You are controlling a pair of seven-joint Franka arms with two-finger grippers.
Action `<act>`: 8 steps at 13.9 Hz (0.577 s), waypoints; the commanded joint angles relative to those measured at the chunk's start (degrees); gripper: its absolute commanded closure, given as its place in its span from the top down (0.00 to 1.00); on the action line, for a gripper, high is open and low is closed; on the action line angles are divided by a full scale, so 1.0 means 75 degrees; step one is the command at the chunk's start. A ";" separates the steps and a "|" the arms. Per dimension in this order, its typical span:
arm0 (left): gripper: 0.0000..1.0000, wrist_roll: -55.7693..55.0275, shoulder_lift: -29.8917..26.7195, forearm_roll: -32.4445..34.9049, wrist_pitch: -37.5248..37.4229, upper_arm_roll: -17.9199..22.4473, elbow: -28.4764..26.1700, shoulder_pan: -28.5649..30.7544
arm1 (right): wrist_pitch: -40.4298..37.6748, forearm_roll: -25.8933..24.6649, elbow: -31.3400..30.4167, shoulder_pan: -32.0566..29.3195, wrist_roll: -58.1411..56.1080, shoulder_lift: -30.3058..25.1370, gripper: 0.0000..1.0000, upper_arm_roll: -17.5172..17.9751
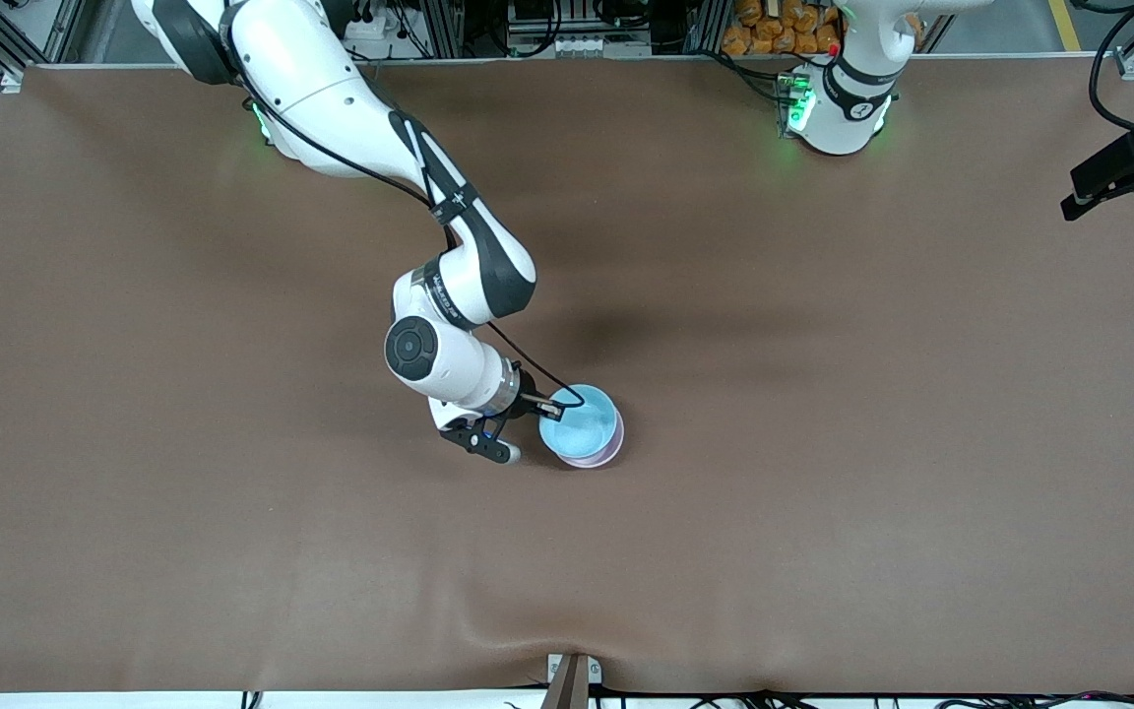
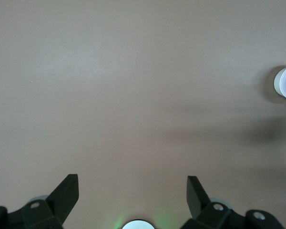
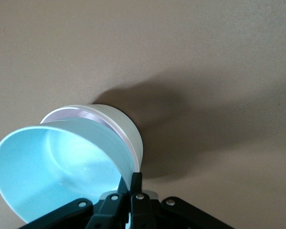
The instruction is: Stack pink and blue bowls on white bowl
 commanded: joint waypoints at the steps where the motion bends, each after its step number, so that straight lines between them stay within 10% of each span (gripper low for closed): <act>1: 1.00 -0.0044 -0.0086 0.0144 0.0104 -0.0057 -0.0166 -0.0030 | -0.0048 -0.0083 0.0264 0.0082 0.0225 0.0147 0.56 -0.0031; 2: 1.00 -0.0056 -0.0085 0.0132 0.0243 -0.0069 -0.0271 -0.0018 | -0.0048 -0.0083 0.0264 0.0082 0.0249 0.0147 1.00 -0.0031; 8: 1.00 -0.0068 0.0020 0.0132 0.0479 -0.0058 -0.0365 -0.0006 | -0.0118 -0.0107 0.0288 -0.0362 0.0074 -0.0285 1.00 -0.0043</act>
